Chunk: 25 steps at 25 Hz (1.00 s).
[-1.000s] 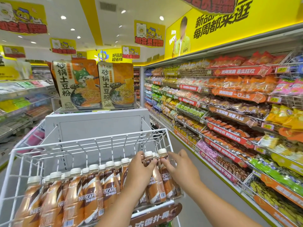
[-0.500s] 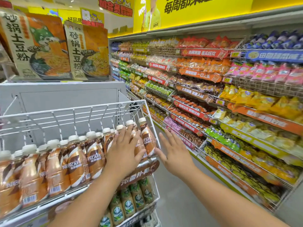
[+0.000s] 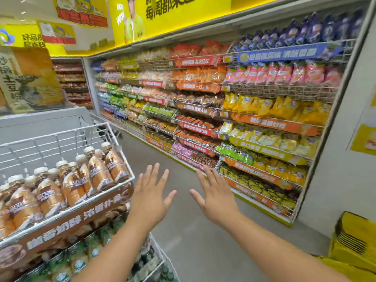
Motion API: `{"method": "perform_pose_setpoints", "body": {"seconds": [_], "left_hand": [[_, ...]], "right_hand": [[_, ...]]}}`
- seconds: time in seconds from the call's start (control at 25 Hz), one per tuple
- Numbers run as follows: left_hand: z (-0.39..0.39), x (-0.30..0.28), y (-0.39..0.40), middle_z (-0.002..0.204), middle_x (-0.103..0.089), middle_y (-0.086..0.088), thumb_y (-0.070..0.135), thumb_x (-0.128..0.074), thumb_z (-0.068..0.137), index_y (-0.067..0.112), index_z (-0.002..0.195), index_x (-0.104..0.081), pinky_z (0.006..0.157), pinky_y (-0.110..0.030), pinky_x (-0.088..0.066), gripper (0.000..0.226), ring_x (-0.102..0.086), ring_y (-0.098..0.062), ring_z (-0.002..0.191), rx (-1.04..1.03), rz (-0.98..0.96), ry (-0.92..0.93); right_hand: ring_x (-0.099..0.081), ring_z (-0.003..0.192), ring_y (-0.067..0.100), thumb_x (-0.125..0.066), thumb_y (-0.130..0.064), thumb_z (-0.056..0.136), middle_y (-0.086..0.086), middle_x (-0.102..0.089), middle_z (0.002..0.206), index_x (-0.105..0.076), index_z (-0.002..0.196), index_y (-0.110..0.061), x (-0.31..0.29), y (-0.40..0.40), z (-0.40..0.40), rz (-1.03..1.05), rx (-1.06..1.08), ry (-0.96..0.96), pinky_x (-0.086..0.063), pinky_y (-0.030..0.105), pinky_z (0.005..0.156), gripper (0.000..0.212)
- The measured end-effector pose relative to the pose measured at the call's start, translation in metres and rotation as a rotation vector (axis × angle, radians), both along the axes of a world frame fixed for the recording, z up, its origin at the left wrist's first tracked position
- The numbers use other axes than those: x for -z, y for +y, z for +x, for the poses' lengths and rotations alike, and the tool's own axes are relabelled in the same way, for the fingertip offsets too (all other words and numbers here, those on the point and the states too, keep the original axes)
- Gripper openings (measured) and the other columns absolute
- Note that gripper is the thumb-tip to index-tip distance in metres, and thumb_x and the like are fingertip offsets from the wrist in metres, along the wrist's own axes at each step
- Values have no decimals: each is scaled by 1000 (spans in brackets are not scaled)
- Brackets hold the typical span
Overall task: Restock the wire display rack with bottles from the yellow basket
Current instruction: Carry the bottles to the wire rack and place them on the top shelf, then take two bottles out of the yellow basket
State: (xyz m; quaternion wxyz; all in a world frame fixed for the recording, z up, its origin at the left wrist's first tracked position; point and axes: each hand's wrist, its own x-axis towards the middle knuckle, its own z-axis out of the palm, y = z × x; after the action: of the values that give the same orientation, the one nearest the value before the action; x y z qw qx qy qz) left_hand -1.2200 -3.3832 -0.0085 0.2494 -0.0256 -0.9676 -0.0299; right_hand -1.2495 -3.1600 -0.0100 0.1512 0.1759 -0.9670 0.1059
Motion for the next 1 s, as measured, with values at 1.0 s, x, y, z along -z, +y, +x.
{"method": "perform_pose_setpoints", "body": {"seconds": [1.0], "left_hand": [[-80,129,634,160,-38,-14,66,-33,92,17,151,-47,118,-40,-27,78,-34,-31,149,771,-29,-179]], "right_hand": [[-29,154,30,-31,-59,103,10,-35,165,-37,158,-11,128,610,52,9,499,-64,-11,34,126,73]]}}
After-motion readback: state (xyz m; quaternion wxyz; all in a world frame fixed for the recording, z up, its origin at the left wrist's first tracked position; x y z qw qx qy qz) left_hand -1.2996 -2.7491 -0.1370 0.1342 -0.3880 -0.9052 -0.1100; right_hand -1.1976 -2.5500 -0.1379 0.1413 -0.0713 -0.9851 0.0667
